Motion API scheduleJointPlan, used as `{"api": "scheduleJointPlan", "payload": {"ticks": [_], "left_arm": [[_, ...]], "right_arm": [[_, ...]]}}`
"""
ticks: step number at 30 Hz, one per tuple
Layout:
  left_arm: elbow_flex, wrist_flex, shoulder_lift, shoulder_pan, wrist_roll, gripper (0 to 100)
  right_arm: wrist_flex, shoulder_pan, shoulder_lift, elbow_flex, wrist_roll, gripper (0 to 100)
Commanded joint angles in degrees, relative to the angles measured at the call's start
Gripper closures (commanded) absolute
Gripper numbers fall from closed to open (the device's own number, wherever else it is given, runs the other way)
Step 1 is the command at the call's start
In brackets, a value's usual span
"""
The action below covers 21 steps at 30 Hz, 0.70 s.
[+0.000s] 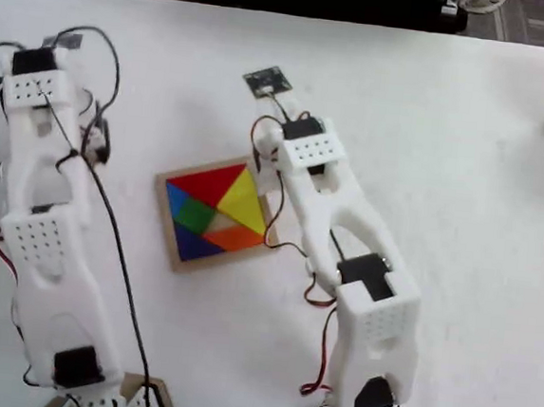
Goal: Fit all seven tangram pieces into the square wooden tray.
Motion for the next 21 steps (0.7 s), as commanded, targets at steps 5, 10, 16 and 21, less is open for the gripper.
{"api": "scheduleJointPlan", "payload": {"ticks": [5,10,16,21], "left_arm": [[18.0,0.4,-22.5,14.6,-0.6,94],[33.0,-4.0,-26.6,23.5,-0.9,94],[44.9,-16.0,-29.4,31.4,-0.9,94],[54.2,-25.5,-32.8,33.0,-0.9,94]], "right_arm": [[0.4,2.9,-4.4,-1.8,0.4,98.1],[-0.3,4.9,-4.7,-1.9,-0.3,98.1],[-0.3,5.8,-4.7,-1.9,-2.8,98.1],[-0.4,5.9,-4.7,-1.9,-2.8,98.1]]}}
